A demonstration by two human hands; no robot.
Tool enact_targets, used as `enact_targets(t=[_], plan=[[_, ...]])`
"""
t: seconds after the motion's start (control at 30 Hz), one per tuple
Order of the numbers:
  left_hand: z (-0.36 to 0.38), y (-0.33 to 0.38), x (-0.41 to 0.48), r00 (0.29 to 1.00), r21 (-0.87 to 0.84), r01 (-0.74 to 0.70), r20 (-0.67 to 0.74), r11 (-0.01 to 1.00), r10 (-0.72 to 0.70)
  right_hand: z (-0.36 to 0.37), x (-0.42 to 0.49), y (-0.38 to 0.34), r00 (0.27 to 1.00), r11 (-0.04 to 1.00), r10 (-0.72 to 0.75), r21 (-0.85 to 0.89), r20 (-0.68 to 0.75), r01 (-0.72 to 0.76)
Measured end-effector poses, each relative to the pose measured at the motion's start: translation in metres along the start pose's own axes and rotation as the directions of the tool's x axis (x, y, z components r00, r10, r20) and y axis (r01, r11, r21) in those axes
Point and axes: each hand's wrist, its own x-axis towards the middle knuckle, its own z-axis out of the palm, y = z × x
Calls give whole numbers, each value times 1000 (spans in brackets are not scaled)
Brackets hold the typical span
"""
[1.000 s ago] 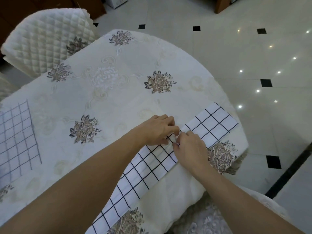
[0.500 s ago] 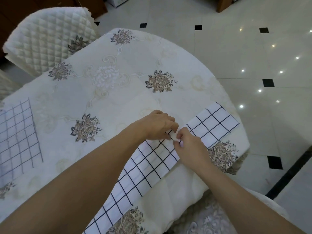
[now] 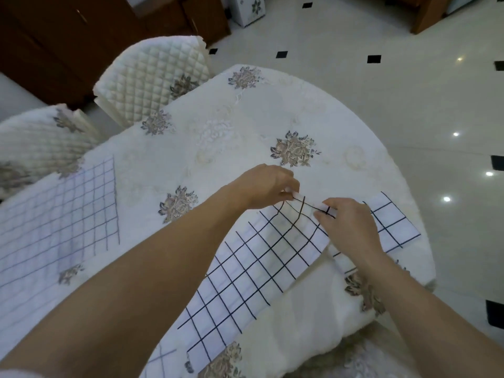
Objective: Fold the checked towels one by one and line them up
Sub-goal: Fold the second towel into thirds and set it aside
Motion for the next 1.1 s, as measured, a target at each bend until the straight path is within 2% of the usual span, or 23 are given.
enact_targets(t=[0.13, 0.4, 0.57, 0.67, 0.83, 0.93, 1.1], plan=[[-12, 0, -18, 996, -29, 68, -60, 997, -70, -7, -1, -22, 999, 997, -47, -69, -23, 46], [-18, 2, -46, 980, 107, -39, -189, 994, 59, -9, -32, -53, 986, 973, -138, -196, -90, 118], [-26, 4, -93, 967, 34, -40, -251, 999, 47, 4, -68, -70, 972, 973, -200, -141, -126, 182], [-23, 0, -135, 962, -13, -9, -271, 1000, 5, 21, -97, -85, 952, 955, -268, -172, -146, 242], [10, -12, -209, 931, 6, 1, -364, 1000, 1, 67, -146, -96, 888, 854, -450, -335, -93, 398], [40, -20, -244, 922, -50, 4, -387, 999, -23, 97, -167, -90, 845, 780, -531, -424, -56, 461], [86, -28, -279, 892, -43, -44, -451, 998, 20, 133, -194, -76, 747, 659, -665, -477, -9, 581]])
